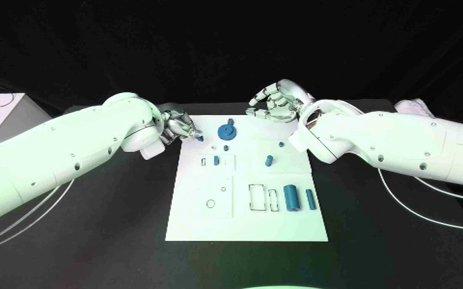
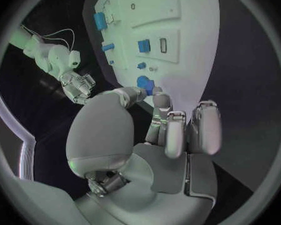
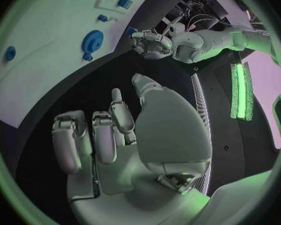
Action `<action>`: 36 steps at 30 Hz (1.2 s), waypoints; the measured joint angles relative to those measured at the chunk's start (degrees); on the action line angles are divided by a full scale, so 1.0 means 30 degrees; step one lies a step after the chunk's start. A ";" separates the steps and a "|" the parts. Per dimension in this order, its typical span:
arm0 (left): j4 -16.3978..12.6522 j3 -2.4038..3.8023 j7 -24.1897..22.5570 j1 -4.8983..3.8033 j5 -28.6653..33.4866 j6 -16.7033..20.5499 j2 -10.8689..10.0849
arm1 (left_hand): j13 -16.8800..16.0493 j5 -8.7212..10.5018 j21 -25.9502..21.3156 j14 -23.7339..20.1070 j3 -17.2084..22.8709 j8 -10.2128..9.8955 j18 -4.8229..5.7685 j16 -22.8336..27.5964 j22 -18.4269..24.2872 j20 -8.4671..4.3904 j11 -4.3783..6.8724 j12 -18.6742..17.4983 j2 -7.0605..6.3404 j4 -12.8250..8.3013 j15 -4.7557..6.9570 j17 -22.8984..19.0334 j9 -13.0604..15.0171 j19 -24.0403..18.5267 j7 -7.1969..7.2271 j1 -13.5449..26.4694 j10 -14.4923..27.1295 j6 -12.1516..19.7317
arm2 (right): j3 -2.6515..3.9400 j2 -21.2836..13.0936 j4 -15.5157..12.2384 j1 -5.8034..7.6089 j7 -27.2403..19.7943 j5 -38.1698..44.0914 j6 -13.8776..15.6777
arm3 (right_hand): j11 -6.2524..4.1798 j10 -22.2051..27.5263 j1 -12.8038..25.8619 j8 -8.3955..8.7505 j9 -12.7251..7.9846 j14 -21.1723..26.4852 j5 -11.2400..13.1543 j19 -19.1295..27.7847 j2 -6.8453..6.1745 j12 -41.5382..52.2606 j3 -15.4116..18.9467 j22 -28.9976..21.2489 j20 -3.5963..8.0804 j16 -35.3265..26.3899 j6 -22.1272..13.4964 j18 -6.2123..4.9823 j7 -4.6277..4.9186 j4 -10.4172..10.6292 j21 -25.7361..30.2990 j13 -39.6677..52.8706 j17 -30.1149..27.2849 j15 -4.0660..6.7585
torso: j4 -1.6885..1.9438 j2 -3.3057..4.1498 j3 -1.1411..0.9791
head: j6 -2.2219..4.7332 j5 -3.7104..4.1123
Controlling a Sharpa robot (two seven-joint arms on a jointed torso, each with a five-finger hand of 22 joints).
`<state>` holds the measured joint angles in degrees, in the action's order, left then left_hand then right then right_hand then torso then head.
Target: Assemble the parts on the task board
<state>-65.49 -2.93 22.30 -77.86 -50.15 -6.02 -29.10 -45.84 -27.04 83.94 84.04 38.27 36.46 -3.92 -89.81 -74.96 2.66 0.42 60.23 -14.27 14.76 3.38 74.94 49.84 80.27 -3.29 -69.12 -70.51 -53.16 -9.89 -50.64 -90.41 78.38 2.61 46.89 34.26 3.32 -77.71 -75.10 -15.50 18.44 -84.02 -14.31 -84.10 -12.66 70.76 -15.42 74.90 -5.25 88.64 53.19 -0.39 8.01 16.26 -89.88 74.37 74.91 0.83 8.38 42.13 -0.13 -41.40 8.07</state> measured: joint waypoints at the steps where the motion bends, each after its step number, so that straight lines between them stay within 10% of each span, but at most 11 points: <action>1: -0.0285 -0.0002 0.0000 -0.0018 0.0014 0.0083 -0.0174 | -0.0032 -0.0066 0.0000 -0.0008 -0.0001 0.0000 0.0000 0.0000 0.0000 0.0000 0.0000 0.0042 -0.0001 0.0000 0.0007 -0.0001 0.0000 0.0000 0.0001 0.0001 0.0000 0.0000 | 0.0000 -0.0001 0.0006 -0.0002 -0.0001 -0.0001 0.0000 | 0.0000 0.0000 0.0000 0.0000 0.0000 0.0000 0.0000 0.0000 0.0000 0.0000 0.0000 0.0000 0.0000 0.0000 0.0000 0.0002 0.0000 0.0000 0.0000 0.0000 0.0000 0.0000 | 0.0016 -0.0033 0.0009 | -0.0024 -0.0011; 19: -0.4007 -0.0736 0.0036 -0.0014 -0.1760 0.1771 -0.2032 | -0.0294 -0.0368 0.0159 -0.0003 0.0101 0.0001 -0.0001 0.0001 0.0004 -0.0102 0.0268 0.0264 -0.0203 -0.0314 0.0133 -0.0004 -0.0023 0.0239 0.0036 0.0356 -0.0535 -0.0169 | 0.0000 -0.0024 0.0092 -0.0160 -0.0019 -0.0032 -0.0002 | 0.0000 0.0000 0.0004 0.0000 0.0032 0.0000 0.0000 0.0000 0.0003 0.0000 0.0057 0.0014 0.0000 0.0000 0.0000 0.0001 0.0000 0.0057 0.0000 0.0000 0.0000 0.0000 | 0.0251 -0.0284 0.0071 | -0.0216 -0.0046; 36: -0.4242 -0.1459 -0.0019 0.0371 -0.3353 0.2179 -0.1599 | -0.0304 -0.0462 0.0151 -0.0003 0.0102 -0.0001 -0.0002 0.0001 0.0007 -0.0102 0.0233 0.0263 -0.0254 -0.0314 0.0131 -0.0006 -0.0048 0.0237 0.0103 0.0406 -0.0567 -0.0238 | -0.0002 0.0022 0.0135 -0.0260 -0.0033 -0.0043 -0.0009 | 0.0000 0.0000 0.0075 0.0001 0.0032 0.0000 0.0000 0.0001 0.0075 0.0001 0.0057 0.0009 0.0000 0.0000 0.0000 0.0001 0.0000 0.0057 0.0000 0.0000 0.0000 0.0000 | 0.0183 -0.0245 0.0057 | -0.0302 -0.0172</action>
<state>-78.22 -7.31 22.24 -76.75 -60.21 0.52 -33.90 -46.75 -28.42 84.39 84.03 38.57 36.46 -3.92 -89.81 -74.94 2.36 1.12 61.02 -15.03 13.82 3.78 74.92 49.70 80.98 -2.98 -67.90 -72.21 -53.88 -9.90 -50.58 -90.00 77.59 2.51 46.76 34.24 3.32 -77.71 -74.87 -15.50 18.53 -84.02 -14.31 -84.10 -12.44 70.76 -15.25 74.93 -5.25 88.64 53.19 -0.39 8.01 16.43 -89.88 74.38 74.91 0.83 8.93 41.40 0.04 -42.31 7.55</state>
